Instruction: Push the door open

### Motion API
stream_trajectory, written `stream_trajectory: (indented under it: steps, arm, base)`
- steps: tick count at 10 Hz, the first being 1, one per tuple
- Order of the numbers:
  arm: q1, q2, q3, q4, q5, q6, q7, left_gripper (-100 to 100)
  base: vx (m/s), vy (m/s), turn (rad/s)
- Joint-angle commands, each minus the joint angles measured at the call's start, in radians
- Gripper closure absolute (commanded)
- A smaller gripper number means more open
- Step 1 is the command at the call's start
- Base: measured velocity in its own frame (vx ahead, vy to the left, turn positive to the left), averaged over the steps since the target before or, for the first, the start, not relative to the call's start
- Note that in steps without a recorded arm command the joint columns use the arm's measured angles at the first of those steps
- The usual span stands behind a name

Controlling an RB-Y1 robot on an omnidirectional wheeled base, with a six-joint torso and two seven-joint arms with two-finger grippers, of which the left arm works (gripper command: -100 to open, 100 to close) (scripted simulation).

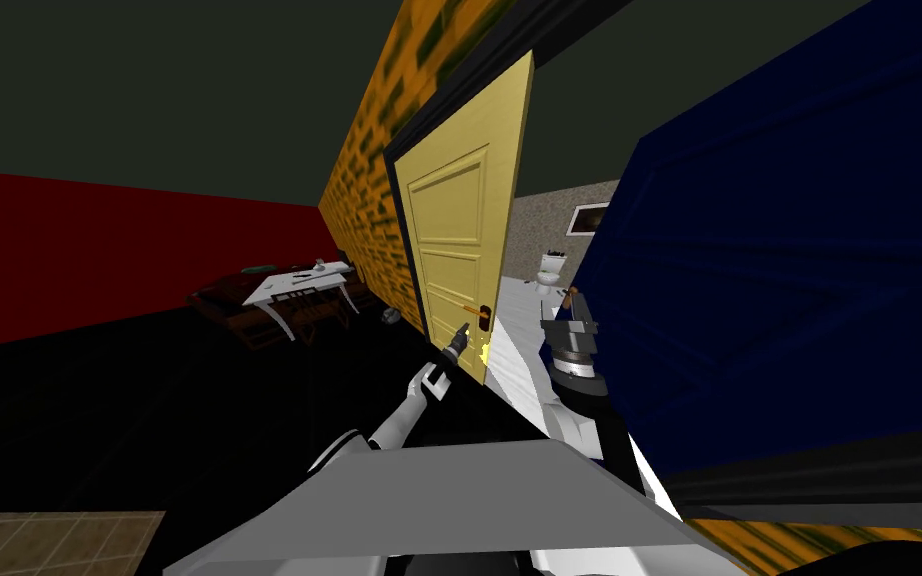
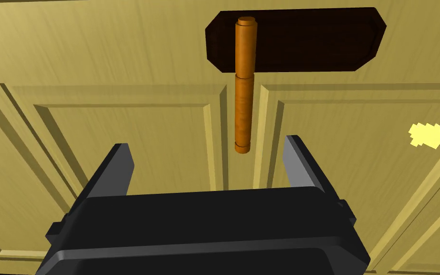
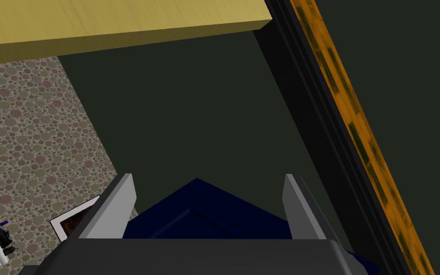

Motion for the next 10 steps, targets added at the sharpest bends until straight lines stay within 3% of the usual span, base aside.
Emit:
stream_trajectory:
  steps: [1,5,6,7,10]
  arm:
    - [-0.021,-0.006,-0.009,0.036,-0.002,0.003,0.007,-100]
    - [-0.078,-0.034,-0.033,0.131,-0.009,0.016,0.019,-100]
    - [-0.072,-0.034,-0.027,0.123,-0.008,0.011,0.013,-100]
    - [-0.073,-0.003,-0.024,0.129,-0.007,0.01,0.01,-100]
    - [-0.072,0.017,-0.017,0.135,-0.005,0.006,0.005,-100]
  base:
    - [0.123,0.086,-0.038]
    - [0.123,0.095,-0.031]
    - [0.064,0.047,-0.011]
    - [0.115,-0.061,-0.034]
    - [0.153,-0.113,-0.021]
